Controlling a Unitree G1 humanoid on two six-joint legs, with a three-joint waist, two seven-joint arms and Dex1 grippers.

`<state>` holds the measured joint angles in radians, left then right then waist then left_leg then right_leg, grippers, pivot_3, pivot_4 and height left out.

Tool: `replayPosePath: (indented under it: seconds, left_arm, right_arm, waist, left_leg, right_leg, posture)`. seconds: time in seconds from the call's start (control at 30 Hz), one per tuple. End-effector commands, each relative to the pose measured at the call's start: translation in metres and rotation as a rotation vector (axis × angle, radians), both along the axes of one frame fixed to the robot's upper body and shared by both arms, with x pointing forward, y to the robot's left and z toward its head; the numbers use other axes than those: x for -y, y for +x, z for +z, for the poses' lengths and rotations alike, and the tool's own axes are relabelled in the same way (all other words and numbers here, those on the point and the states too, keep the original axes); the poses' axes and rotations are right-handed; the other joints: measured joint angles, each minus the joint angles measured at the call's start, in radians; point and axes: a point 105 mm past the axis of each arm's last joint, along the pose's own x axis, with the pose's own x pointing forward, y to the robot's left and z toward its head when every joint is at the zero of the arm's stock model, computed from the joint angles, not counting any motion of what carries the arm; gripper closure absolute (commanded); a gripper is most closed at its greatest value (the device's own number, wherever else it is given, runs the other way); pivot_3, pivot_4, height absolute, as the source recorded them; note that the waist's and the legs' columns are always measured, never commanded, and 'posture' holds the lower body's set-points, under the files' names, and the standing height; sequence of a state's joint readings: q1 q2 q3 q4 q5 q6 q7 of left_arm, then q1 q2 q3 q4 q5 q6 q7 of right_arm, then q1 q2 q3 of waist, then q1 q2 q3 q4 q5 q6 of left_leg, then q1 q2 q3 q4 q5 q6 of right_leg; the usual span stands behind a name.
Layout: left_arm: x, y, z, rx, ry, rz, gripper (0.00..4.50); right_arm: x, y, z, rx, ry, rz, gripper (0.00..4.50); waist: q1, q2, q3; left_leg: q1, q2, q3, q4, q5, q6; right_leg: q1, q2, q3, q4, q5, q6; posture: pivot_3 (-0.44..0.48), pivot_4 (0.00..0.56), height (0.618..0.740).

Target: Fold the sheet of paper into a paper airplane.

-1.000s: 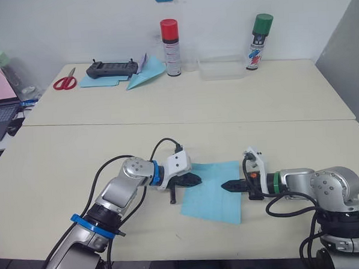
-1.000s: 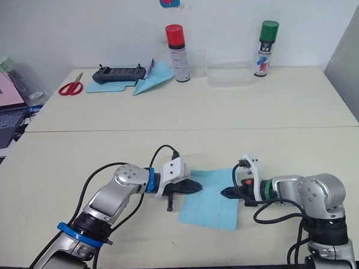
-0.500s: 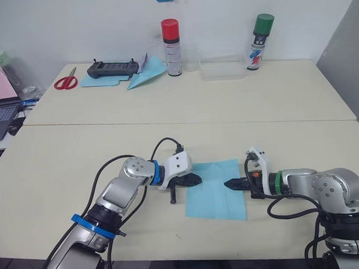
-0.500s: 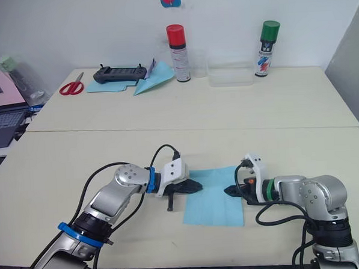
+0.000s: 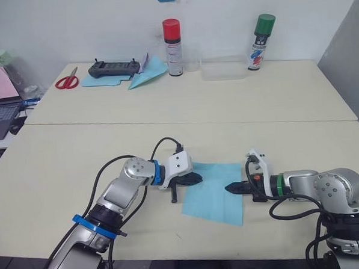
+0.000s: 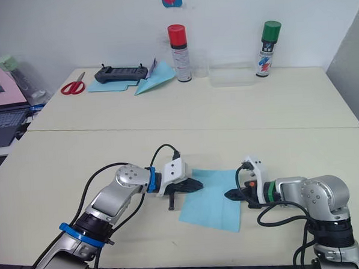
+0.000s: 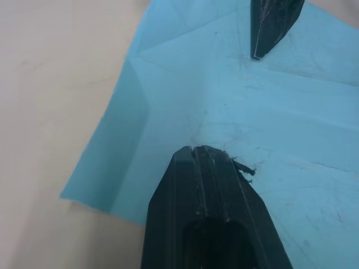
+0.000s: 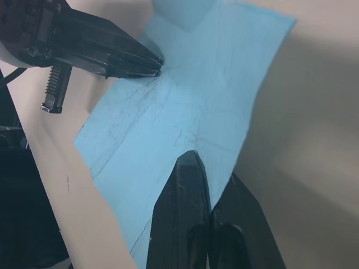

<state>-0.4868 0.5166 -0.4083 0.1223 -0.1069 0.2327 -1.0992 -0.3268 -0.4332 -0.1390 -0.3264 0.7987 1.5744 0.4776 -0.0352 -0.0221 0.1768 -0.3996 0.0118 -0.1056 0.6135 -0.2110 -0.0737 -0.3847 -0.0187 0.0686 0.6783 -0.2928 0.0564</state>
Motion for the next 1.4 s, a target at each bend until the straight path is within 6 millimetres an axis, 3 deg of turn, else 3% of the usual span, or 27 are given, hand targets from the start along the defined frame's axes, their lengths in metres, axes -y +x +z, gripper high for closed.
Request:
replayPosePath:
  seconds: [0.03, 0.13, 0.23, 0.43, 0.57, 0.67, 0.77, 0.87, 0.93, 0.97, 1.2, 1.4]
  left_arm:
    - [-0.015, 0.007, -0.016, -0.008, 0.082, 0.074, 4.50]
    - [-0.013, 0.008, -0.016, -0.008, 0.079, 0.073, 4.50]
    - [-0.012, 0.008, -0.016, -0.006, 0.077, 0.070, 4.50]
    - [-0.011, 0.010, -0.016, 0.004, 0.080, 0.064, 4.50]
    - [-0.011, 0.011, -0.016, 0.004, 0.077, 0.064, 4.50]
    - [-0.011, 0.010, -0.016, 0.002, 0.076, 0.063, 4.50]
    - [-0.011, 0.010, -0.016, -0.002, 0.075, 0.063, 4.50]
    - [-0.011, 0.009, -0.017, -0.004, 0.075, 0.063, 4.50]
    - [-0.010, 0.009, -0.016, -0.006, 0.075, 0.059, 4.50]
    - [-0.010, 0.009, -0.016, -0.006, 0.076, 0.057, 4.50]
    - [-0.007, 0.009, -0.016, -0.007, 0.075, 0.052, 4.50]
    - [-0.003, 0.005, -0.009, -0.015, 0.028, 0.059, 4.50]
  right_arm:
    - [0.009, 0.002, 0.005, 0.022, -0.005, -0.032, 4.47]
    - [0.009, 0.001, 0.004, 0.019, -0.005, -0.033, 4.47]
    - [0.011, 0.002, 0.004, 0.018, 0.000, -0.046, 3.91]
    - [0.029, 0.009, 0.003, 0.068, -0.063, -0.111, 1.95]
    - [0.053, 0.031, 0.019, 0.348, -0.224, -0.108, 1.95]
    - [0.059, 0.041, 0.032, 0.486, -0.269, -0.093, 1.95]
    - [0.046, 0.048, 0.058, 0.676, -0.242, -0.039, 2.57]
    - [0.034, 0.046, 0.064, 0.754, -0.215, 0.009, 3.62]
    - [0.016, 0.038, 0.061, 0.778, -0.173, 0.074, 4.37]
    - [0.011, 0.035, 0.058, 0.788, -0.170, 0.098, 4.44]
    - [-0.016, 0.018, 0.014, 0.763, -0.188, 0.249, 4.44]
    - [-0.018, 0.005, -0.015, 0.707, -0.227, 0.342, 4.44]
  waist:
    - [0.000, 0.000, 0.000]
    - [0.001, 0.000, 0.000]
    - [0.001, 0.000, 0.000]
    - [0.001, 0.000, 0.000]
    - [0.002, 0.000, 0.000]
    - [0.001, -0.001, 0.000]
    - [0.000, -0.001, 0.000]
    - [0.000, -0.001, 0.000]
    - [0.000, -0.001, 0.000]
    - [0.000, -0.001, 0.000]
    - [0.001, -0.001, 0.000]
    - [0.001, -0.001, 0.000]
  left_leg:
    - [0.000, 0.000, 0.000, 0.000, 0.000, 0.000]
    - [0.000, 0.000, 0.000, 0.000, 0.000, 0.000]
    - [0.000, 0.000, 0.000, 0.000, 0.000, 0.000]
    - [0.002, 0.000, 0.000, 0.000, 0.000, 0.001]
    - [0.003, -0.001, 0.000, 0.001, 0.001, 0.002]
    - [0.002, -0.001, 0.001, 0.001, 0.001, 0.002]
    - [0.002, -0.001, 0.000, 0.000, 0.001, 0.002]
    - [0.002, -0.001, 0.000, -0.001, 0.001, 0.002]
    - [0.002, -0.001, 0.000, -0.001, 0.001, 0.002]
    - [0.002, -0.001, 0.000, -0.001, 0.001, 0.002]
    - [0.002, -0.001, -0.001, -0.001, 0.001, 0.002]
    - [0.002, -0.001, -0.001, 0.000, 0.001, 0.002]
  right_leg:
    - [0.000, 0.000, 0.000, 0.000, 0.000, 0.000]
    - [0.000, 0.000, 0.000, 0.000, 0.000, 0.000]
    - [0.000, 0.000, 0.000, 0.000, 0.000, 0.000]
    - [0.002, 0.000, 0.000, 0.000, 0.000, 0.000]
    - [0.005, 0.000, 0.001, -0.003, 0.000, 0.000]
    - [0.005, -0.001, 0.001, -0.005, 0.001, 0.001]
    - [0.004, 0.000, 0.001, -0.005, 0.001, 0.001]
    - [0.004, 0.000, 0.001, -0.005, 0.001, 0.001]
    - [0.004, 0.000, 0.001, -0.005, 0.001, 0.001]
    - [0.004, 0.000, 0.000, -0.005, 0.001, 0.001]
    - [0.005, 0.000, 0.001, -0.005, 0.000, 0.001]
    - [0.005, 0.000, 0.001, -0.005, 0.000, 0.001]
  posture:
    - [0.000, 0.150, 0.740]
    - [0.000, 0.150, 0.740]
    - [0.000, 0.150, 0.740]
    - [0.000, 0.150, 0.740]
    - [0.000, 0.150, 0.740]
    - [0.000, 0.150, 0.740]
    - [0.000, 0.150, 0.740]
    - [0.000, 0.150, 0.740]
    - [0.000, 0.150, 0.740]
    - [0.000, 0.150, 0.740]
    - [0.000, 0.150, 0.740]
    - [0.000, 0.150, 0.740]
